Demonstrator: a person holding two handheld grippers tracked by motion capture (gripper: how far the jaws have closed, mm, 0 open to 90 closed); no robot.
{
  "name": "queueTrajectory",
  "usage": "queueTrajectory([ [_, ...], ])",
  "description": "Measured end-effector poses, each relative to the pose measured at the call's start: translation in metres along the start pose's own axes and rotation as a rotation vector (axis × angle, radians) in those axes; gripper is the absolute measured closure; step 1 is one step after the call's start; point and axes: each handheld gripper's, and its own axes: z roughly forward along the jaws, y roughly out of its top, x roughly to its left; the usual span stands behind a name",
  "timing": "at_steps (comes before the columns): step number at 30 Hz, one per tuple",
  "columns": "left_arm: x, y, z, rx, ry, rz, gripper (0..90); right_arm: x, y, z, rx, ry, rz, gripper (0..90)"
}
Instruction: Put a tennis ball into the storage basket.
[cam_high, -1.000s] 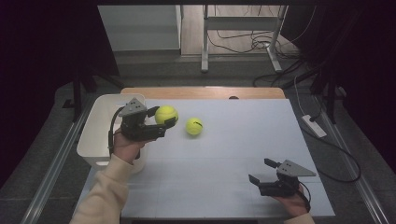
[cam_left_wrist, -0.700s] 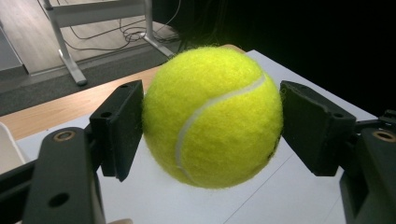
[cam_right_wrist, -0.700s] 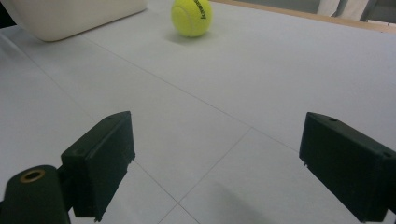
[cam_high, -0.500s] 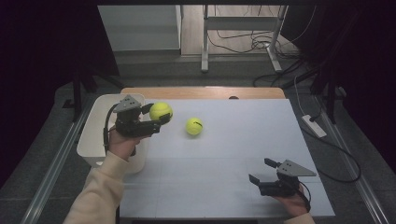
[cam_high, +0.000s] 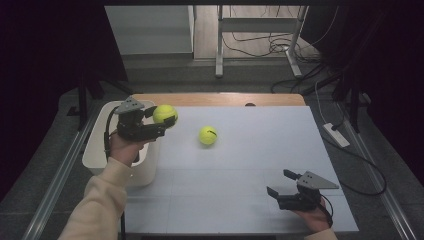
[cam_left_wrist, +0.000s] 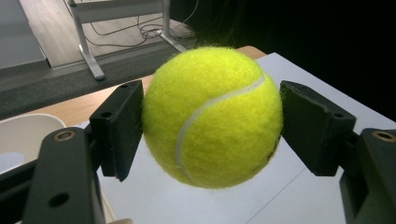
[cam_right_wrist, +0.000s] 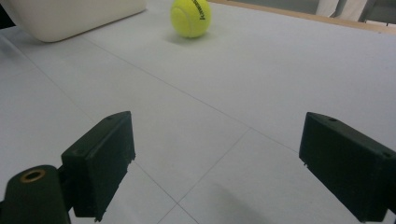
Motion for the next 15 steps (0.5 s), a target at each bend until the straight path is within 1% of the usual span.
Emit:
queueTrajectory([
  [1,0.001,0.001,0.000,0.013,0.012,0.011,26.6,0.000,0.000,0.000,-0.001,-0.002,0.001,10.4],
  [3,0.003,0.002,0.000,0.015,0.024,0.019,26.6,0.000,0.000,0.000,0.000,-0.001,0.003,10.4],
  [7,0.010,0.002,-0.001,0.016,0.034,0.007,26.6,0.000,0.000,0.001,0.006,-0.004,0.000,10.4],
  [8,0.010,0.002,-0.001,0.016,0.034,0.007,26.6,0.000,0.000,0.001,0.006,-0.004,0.000,10.4],
  [13,0.019,0.001,-0.001,0.014,0.049,-0.022,26.6,0.000,0.000,0.001,0.009,-0.007,0.001,10.5],
  [15,0.022,0.002,0.000,0.021,0.061,-0.020,26.6,0.000,-0.001,0.001,0.008,-0.007,0.001,10.5],
])
